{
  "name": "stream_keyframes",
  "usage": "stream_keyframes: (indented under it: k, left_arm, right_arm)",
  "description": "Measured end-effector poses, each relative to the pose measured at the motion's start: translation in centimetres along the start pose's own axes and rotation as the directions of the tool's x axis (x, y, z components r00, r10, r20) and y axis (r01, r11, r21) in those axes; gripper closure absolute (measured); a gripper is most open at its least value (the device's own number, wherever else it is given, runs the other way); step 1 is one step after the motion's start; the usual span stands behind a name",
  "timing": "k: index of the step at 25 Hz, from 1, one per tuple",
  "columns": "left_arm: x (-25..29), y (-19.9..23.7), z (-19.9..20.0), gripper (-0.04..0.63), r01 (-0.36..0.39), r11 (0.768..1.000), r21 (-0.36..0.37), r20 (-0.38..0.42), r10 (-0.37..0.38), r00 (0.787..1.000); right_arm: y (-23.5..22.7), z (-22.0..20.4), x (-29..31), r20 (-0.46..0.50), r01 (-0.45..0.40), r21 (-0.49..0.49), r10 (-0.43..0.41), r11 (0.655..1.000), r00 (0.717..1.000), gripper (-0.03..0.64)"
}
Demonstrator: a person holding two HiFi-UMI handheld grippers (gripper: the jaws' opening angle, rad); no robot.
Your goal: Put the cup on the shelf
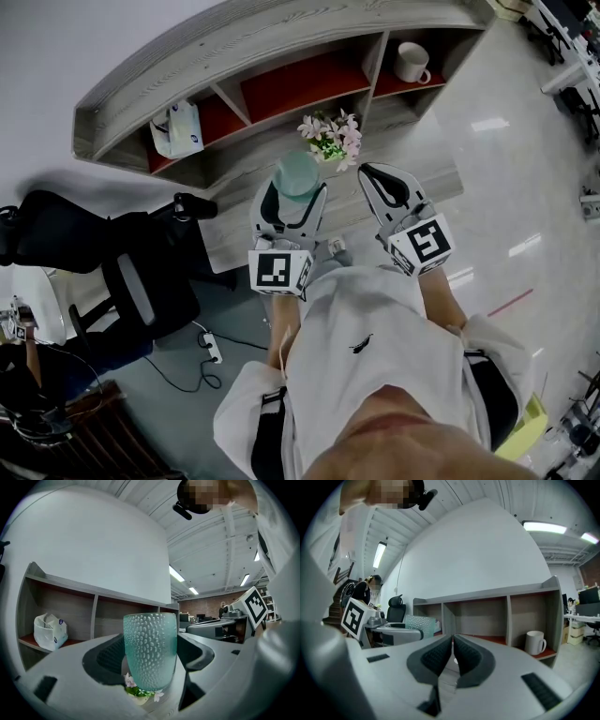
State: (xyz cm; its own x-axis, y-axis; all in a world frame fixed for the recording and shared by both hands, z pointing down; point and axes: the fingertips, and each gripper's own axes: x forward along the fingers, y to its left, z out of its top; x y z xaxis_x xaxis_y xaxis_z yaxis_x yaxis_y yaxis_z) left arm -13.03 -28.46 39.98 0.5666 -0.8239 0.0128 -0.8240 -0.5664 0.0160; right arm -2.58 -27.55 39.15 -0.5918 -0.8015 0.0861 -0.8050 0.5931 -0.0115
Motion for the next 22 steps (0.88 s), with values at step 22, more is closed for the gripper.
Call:
stream_keyframes:
  k: [22]
  left_arm:
    - [6.8, 3.1, 0.1, 0.233, 0.028, 0.999, 0.033, 0.028, -0.029, 0.999]
  right_arm:
    - [-3.0, -1.0, 3.5, -0.027, 0.043, 0.009, -0.042, 0.999, 0.999, 0.581]
